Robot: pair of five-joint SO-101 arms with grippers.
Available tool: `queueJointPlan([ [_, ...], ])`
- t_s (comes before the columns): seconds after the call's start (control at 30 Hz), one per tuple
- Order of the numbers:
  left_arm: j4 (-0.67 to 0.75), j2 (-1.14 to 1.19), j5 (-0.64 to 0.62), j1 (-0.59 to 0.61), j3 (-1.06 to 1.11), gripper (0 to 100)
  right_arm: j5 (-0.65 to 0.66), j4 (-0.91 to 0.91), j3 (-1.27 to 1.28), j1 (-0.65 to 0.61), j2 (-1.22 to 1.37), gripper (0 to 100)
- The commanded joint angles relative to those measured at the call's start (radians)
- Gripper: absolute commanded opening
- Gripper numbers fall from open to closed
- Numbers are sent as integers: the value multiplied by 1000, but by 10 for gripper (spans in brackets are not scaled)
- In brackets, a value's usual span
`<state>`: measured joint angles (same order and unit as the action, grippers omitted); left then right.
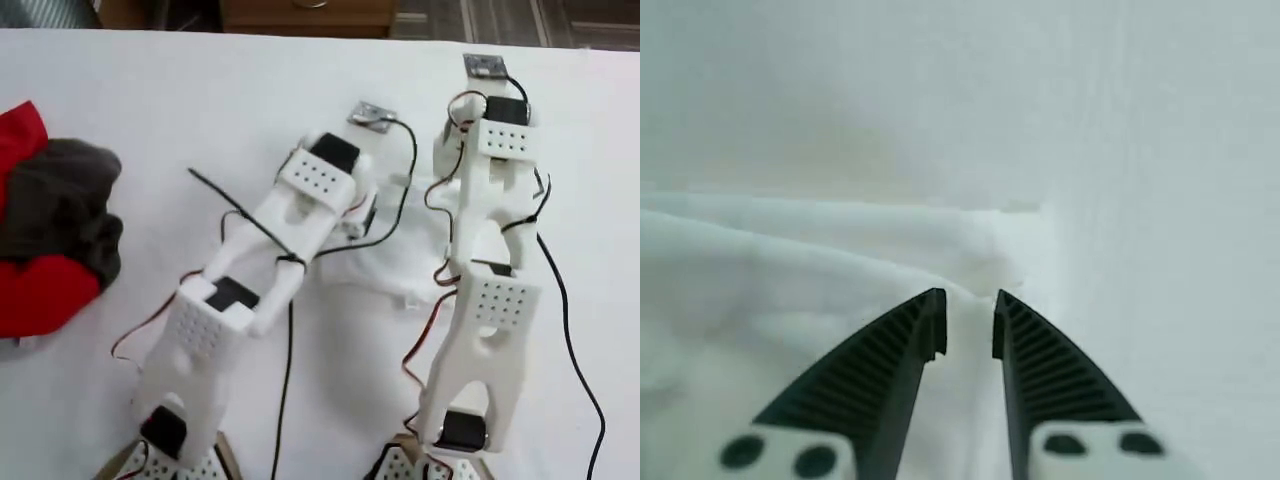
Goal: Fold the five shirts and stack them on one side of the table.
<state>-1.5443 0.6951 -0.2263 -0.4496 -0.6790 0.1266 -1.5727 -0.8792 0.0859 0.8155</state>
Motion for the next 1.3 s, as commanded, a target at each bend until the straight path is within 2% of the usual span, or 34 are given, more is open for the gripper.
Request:
queueJointPlan([
  [0.0,-23,-66,0,5,-81,128,3,-42,-34,10,-10,84],
  [0.27,-14,-64,2,25,-82,128,3,-25,-40,51,35,84],
  [0.43,-14,-64,3,104,-87,128,3,-13,-44,99,133,84],
  [0.67,8,-63,57,242,-65,128,3,-19,-48,99,153,84],
  [0.77,41,-63,104,290,-64,128,3,-44,-68,101,131,77],
  [0.87,71,-63,143,324,-64,128,3,-85,-115,104,102,14],
  [1.0,112,-61,144,376,-50,128,2,-142,-196,105,56,20],
  [1.27,336,-63,146,450,186,128,2,-182,-288,101,-42,21],
])
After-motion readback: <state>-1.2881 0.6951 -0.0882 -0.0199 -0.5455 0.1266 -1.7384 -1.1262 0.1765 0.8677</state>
